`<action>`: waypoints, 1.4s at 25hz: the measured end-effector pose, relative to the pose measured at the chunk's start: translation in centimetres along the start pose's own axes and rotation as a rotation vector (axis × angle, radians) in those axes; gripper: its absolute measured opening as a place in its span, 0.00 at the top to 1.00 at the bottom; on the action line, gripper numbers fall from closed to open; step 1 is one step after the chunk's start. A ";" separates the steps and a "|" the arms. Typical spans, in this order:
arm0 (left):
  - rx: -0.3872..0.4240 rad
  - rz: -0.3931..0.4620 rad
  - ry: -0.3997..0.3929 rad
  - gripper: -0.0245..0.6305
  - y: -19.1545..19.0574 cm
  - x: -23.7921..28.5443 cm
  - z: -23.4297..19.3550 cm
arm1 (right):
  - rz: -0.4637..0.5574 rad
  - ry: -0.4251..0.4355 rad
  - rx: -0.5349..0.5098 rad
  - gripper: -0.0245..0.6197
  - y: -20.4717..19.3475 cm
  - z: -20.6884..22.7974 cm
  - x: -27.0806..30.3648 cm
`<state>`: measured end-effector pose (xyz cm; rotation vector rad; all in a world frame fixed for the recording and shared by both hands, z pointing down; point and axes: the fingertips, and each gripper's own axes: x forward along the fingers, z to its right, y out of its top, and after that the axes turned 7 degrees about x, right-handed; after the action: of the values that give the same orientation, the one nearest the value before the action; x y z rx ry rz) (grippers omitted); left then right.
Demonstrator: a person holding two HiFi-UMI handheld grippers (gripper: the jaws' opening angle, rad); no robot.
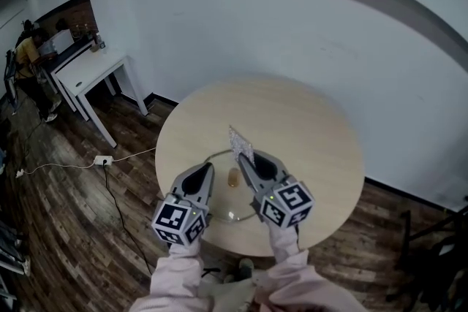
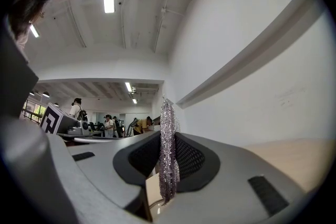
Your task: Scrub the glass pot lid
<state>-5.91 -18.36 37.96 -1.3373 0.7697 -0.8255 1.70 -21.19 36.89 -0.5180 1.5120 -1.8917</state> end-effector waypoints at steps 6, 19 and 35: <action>-0.030 -0.019 0.006 0.97 -0.8 3.0 0.2 | -0.034 0.010 0.000 0.84 0.3 2.7 1.0; -0.089 -0.084 0.029 0.97 -3.7 5.1 -0.2 | -0.110 0.032 0.003 0.85 -1.8 4.4 3.2; -0.219 -0.196 -0.009 0.97 -9.2 6.5 -3.2 | -0.258 -0.031 -0.046 0.85 -6.5 7.9 7.1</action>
<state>-6.00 -26.08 46.76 -1.6303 0.7460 -0.9076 0.34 -30.99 44.48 -0.7923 1.5314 -2.0343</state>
